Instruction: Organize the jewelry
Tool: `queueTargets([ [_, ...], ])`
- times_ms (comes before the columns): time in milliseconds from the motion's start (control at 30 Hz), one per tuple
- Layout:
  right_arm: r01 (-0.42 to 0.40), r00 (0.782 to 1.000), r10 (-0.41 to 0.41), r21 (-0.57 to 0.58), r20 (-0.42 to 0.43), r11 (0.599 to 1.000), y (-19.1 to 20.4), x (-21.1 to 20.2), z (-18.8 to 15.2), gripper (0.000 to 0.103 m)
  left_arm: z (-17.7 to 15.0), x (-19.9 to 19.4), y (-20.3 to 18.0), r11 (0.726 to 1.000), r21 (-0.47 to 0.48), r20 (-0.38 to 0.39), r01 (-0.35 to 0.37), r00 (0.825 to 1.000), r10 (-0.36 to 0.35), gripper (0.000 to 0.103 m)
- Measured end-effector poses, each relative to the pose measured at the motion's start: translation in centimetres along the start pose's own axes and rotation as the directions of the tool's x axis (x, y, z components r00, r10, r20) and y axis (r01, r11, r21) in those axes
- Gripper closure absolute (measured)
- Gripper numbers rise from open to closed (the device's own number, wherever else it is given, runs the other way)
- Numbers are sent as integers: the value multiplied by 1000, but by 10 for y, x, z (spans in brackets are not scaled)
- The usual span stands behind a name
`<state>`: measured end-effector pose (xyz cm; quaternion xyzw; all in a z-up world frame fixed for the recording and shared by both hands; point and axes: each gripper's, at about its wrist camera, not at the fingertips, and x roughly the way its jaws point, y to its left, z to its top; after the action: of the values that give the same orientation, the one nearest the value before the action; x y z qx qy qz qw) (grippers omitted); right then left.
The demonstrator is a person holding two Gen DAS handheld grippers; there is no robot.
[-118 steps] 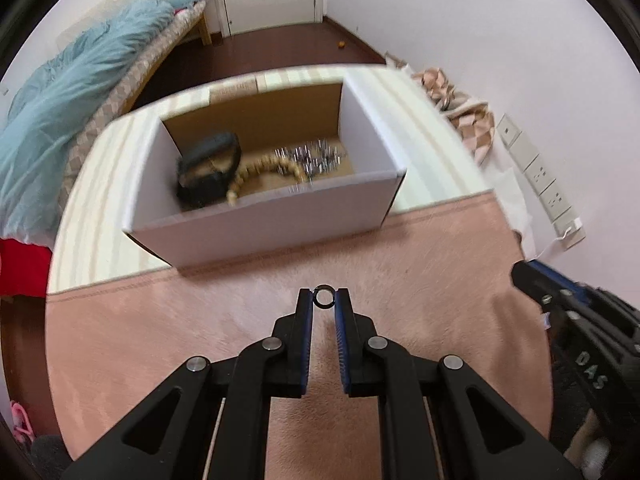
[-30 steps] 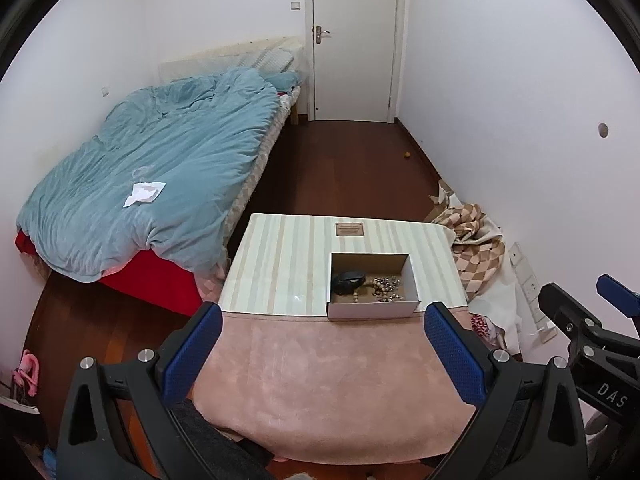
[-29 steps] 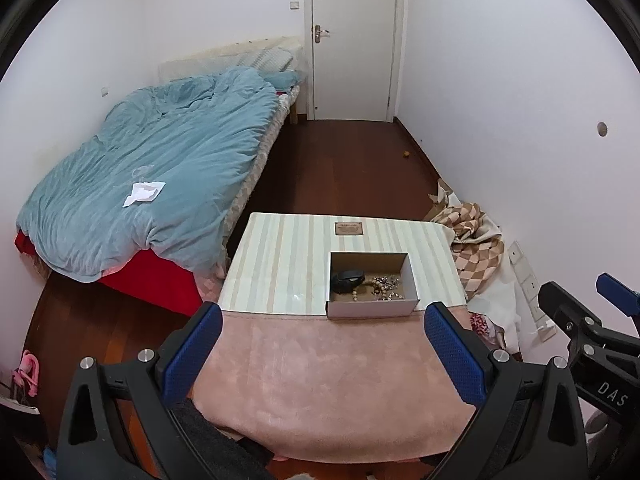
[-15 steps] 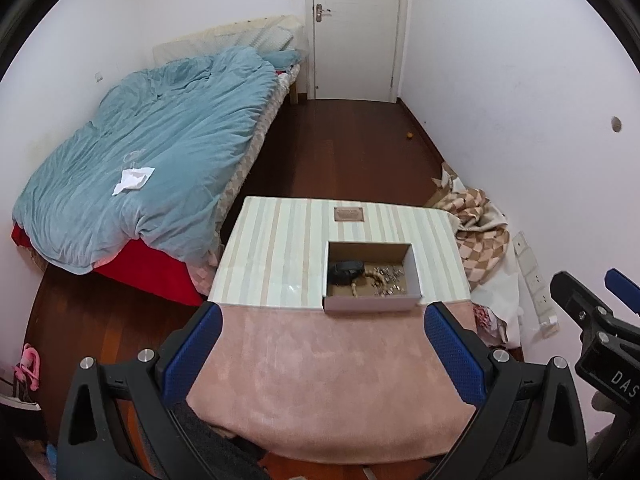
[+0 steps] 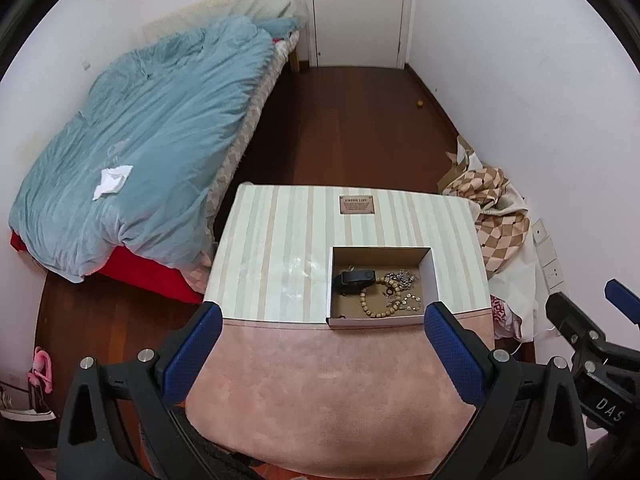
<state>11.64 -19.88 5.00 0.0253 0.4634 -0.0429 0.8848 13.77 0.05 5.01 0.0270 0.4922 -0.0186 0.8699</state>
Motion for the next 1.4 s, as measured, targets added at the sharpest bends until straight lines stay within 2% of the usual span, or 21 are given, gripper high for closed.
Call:
queueTargets([
  [367, 3, 996, -6, -33, -83, 999, 9, 28, 15, 2, 6, 26, 3, 1000, -10, -77, -6, 997, 5, 0],
  [633, -1, 992, -2, -23, -124, 1000, 7, 40, 10, 1, -1, 32, 5, 1000, -10, -93, -18, 996, 17, 0],
  [1400, 4, 992, -7, -21, -123, 1000, 4, 37, 5, 0, -2, 28, -3, 1000, 0, -83, -12, 997, 12, 0],
])
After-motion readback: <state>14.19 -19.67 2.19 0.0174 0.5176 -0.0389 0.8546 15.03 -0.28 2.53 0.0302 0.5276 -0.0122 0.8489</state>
